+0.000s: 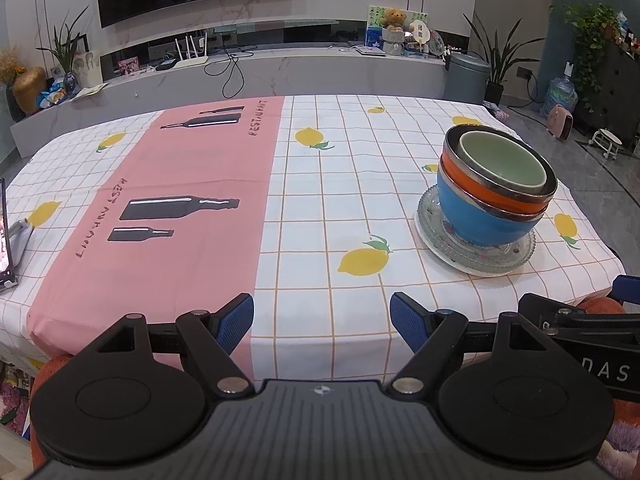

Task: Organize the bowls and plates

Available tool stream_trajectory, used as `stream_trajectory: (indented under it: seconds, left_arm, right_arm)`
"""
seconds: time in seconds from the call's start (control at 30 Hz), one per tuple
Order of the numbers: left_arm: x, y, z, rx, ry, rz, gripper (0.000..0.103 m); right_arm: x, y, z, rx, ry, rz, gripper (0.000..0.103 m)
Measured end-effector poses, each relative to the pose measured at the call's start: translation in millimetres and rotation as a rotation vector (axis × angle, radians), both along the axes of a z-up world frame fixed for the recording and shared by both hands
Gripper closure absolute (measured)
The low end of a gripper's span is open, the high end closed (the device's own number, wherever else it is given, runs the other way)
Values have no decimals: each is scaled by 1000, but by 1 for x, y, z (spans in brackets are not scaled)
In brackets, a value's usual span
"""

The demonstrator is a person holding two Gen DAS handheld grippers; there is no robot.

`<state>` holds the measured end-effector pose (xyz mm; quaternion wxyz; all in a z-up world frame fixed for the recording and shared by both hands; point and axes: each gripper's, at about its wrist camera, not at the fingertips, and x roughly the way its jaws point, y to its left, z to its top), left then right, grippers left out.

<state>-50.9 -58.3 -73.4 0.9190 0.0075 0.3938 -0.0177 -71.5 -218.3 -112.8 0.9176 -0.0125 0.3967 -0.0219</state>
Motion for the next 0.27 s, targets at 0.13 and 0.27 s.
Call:
stream_trajectory:
  seconds: [0.13,0.27]
  left_arm:
    - [0,0,1,-2,-6,2,12]
    - [-1,0,2,0,-11,3,12]
  right_arm:
    - [0,-1,0,2,1,-2,6]
    - [0,-1,-1,4,3,-3,6]
